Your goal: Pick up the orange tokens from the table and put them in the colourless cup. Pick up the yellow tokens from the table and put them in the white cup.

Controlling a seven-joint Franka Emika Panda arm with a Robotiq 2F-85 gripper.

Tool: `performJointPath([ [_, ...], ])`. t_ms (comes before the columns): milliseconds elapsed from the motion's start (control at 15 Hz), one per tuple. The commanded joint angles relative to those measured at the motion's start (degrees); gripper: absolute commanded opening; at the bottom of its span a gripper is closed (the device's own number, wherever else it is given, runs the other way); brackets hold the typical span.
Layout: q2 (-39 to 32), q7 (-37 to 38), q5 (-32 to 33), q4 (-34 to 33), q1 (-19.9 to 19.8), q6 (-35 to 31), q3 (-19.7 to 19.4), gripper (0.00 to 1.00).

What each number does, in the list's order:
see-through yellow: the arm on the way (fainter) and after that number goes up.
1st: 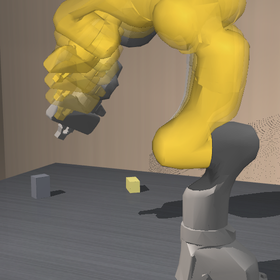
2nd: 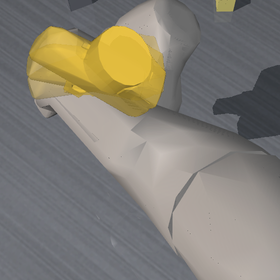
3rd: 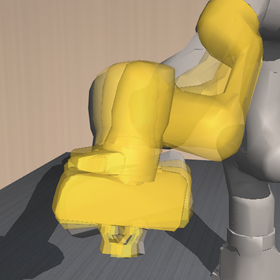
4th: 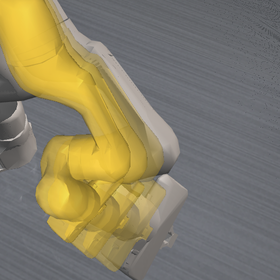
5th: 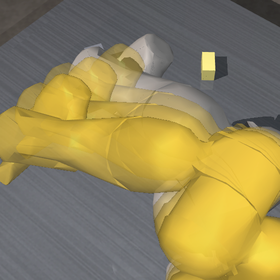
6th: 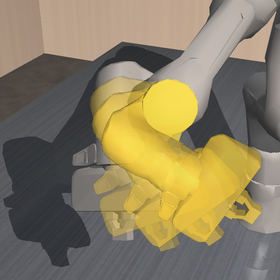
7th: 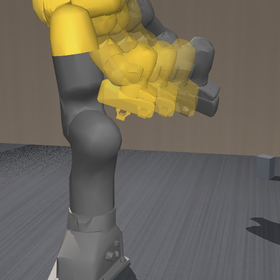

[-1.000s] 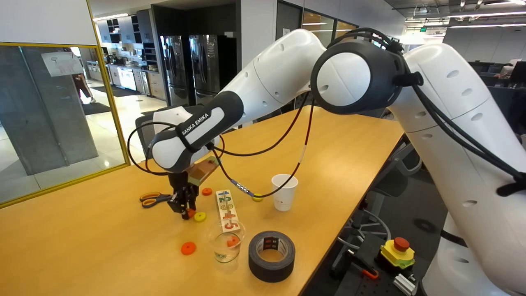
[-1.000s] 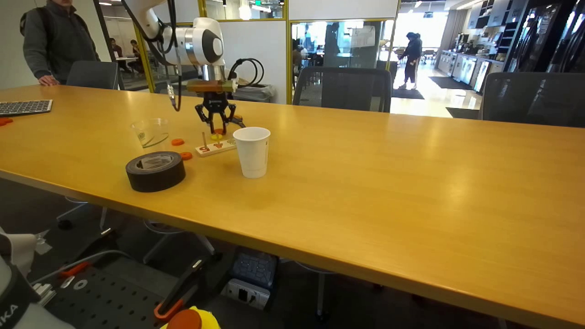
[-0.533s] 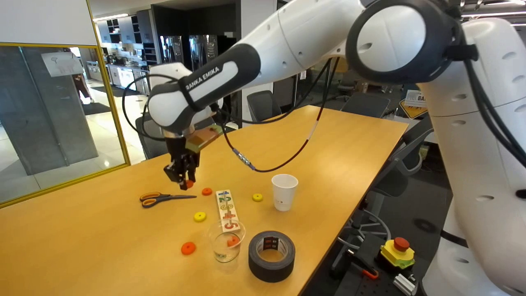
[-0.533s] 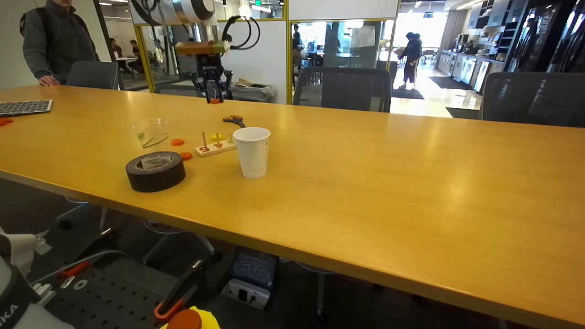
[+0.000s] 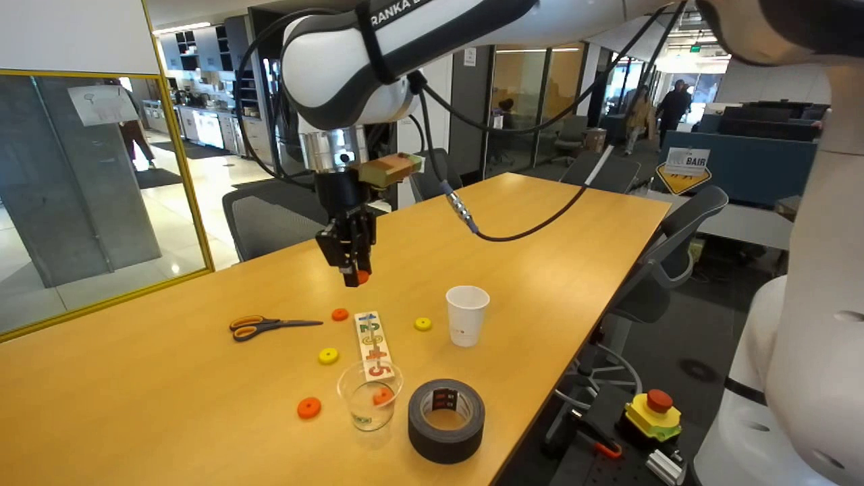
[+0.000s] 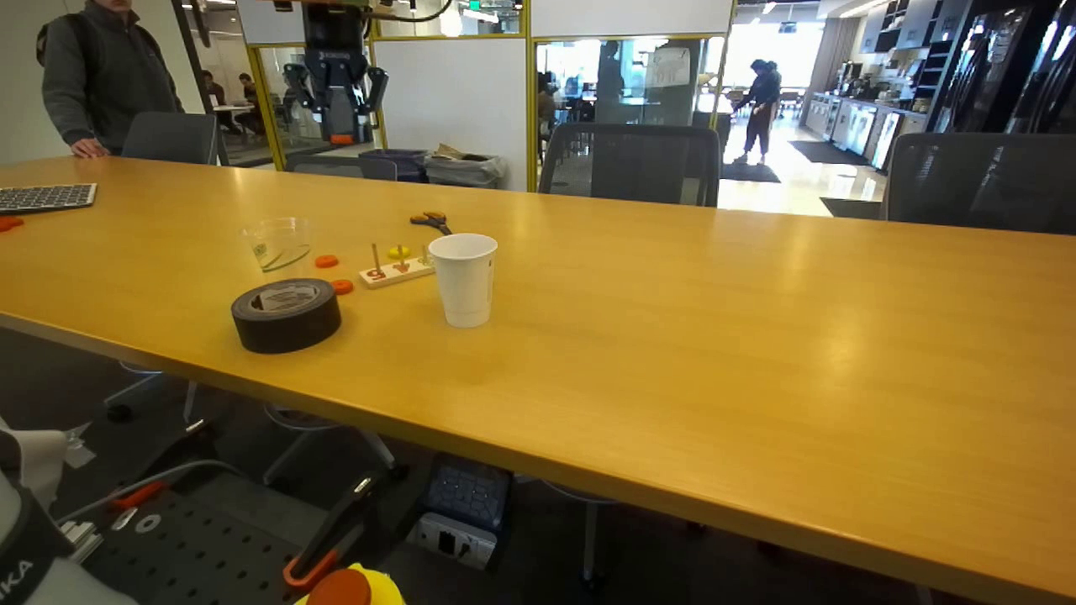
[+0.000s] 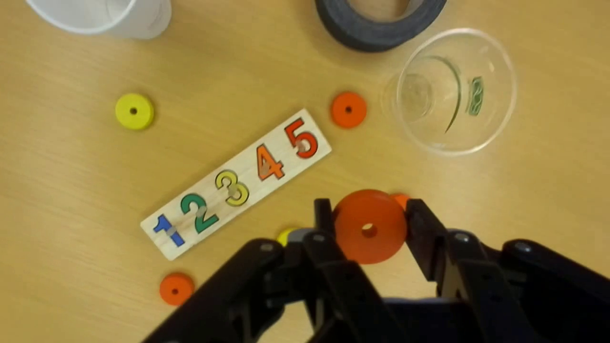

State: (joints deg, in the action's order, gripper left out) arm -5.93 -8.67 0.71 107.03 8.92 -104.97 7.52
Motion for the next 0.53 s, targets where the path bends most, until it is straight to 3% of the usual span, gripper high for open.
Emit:
performJointPath([
  [0, 6.96, -3.95, -4.38, 8.35, -1.10, 0.61, 0.13, 0.22],
  [467, 7.29, -5.99, -8.64, 16.65, -0.17, -4.05, 0.77, 0.22],
])
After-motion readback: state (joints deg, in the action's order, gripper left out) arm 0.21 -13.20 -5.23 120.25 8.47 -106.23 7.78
